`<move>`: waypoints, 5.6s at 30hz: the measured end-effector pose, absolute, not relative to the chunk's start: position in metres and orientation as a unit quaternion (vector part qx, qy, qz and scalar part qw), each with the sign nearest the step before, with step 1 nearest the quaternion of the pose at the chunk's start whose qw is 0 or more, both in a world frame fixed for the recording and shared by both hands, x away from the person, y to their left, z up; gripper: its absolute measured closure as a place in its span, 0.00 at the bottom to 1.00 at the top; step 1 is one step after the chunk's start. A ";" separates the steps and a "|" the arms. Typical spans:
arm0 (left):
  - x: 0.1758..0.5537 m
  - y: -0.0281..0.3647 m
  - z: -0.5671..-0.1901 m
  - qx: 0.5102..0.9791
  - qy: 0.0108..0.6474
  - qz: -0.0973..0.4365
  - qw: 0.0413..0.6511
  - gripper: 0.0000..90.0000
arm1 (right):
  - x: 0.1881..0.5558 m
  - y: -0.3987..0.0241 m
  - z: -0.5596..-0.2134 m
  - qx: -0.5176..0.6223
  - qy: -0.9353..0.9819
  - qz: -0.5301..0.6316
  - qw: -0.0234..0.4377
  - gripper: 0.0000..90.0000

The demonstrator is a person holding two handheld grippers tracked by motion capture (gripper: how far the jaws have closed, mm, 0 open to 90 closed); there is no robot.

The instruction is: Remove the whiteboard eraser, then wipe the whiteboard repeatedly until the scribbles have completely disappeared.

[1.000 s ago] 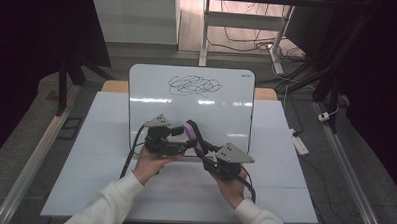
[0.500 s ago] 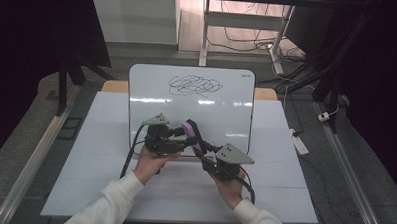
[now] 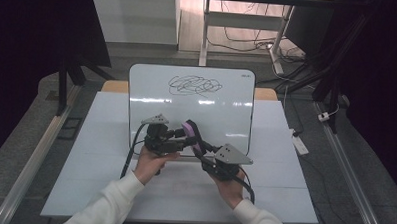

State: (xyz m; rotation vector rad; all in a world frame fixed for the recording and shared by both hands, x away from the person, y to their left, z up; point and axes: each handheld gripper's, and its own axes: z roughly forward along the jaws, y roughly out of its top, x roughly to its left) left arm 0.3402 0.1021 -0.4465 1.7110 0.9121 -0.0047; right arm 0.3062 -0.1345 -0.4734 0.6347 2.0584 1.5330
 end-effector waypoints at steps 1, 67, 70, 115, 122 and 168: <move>0.340 0.103 -0.446 0.726 0.388 -0.004 0.567 0.44 | 0.306 -0.134 -0.473 0.233 0.755 0.562 0.246 0.70; 0.334 0.180 -0.396 0.740 0.411 0.173 0.504 0.46 | 0.320 -0.303 -0.495 0.367 0.766 0.461 0.258 0.39; 0.339 0.181 -0.393 0.738 0.417 0.182 0.498 0.46 | 0.321 -0.304 -0.495 0.366 0.765 0.462 0.258 0.39; 0.420 0.150 -0.346 0.739 0.445 0.204 0.463 0.46 | 0.322 -0.302 -0.498 0.366 0.767 0.459 0.259 0.39; 0.430 0.130 -0.349 0.752 0.434 0.198 0.455 0.47 | 0.321 -0.302 -0.498 0.366 0.766 0.461 0.259 0.39; 0.434 0.096 -0.354 0.754 0.421 0.306 0.402 0.47 | 0.322 -0.302 -0.499 0.364 0.767 0.460 0.260 0.38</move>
